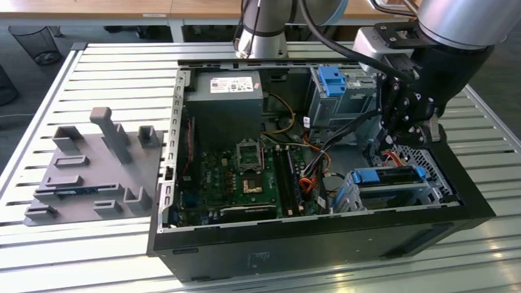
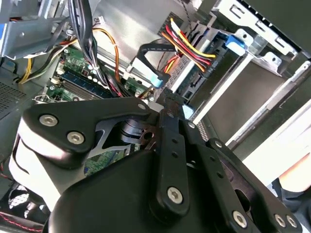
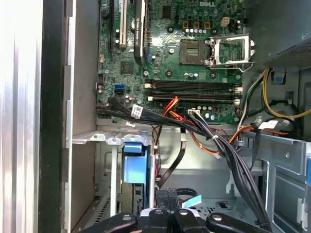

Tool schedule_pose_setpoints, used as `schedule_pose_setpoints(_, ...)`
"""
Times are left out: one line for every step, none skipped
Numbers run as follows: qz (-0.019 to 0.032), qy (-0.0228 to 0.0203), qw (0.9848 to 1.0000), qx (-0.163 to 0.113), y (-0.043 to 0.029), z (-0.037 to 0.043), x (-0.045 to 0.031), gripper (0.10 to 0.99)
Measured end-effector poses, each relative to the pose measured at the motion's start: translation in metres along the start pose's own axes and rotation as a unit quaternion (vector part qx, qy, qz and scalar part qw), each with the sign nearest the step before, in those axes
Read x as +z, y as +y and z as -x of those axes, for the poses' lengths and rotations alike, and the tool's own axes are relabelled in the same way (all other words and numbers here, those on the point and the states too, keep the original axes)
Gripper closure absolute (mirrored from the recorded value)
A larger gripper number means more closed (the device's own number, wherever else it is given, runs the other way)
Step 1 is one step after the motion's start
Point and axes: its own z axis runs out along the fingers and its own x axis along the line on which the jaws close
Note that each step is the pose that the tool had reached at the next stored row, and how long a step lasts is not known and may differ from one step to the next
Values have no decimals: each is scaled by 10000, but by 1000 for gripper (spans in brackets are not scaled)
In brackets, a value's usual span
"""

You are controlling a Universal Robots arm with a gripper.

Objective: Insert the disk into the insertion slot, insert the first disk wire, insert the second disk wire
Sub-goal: 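Insert the second disk wire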

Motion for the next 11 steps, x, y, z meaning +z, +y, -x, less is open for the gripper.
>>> schedule_pose_setpoints(0,0,10000,0,0,14,0,980)
schedule_pose_setpoints(0,0,10000,0,-1,29,1,980)
schedule_pose_setpoints(0,0,10000,0,-1,44,1,980)
schedule_pose_setpoints(0,0,10000,0,-1,56,3,980)
schedule_pose_setpoints(0,1,10000,0,-1,65,6,980)
schedule_pose_setpoints(0,1,10000,0,-1,70,10,980)
schedule_pose_setpoints(0,3,10000,0,-1,75,14,973)
schedule_pose_setpoints(0,3,10000,-1,-1,79,19,973)
schedule_pose_setpoints(0,5,10000,0,-1,83,22,973)
schedule_pose_setpoints(0,7,10000,0,-1,87,27,914)
schedule_pose_setpoints(0,9,10000,0,-1,92,30,914)
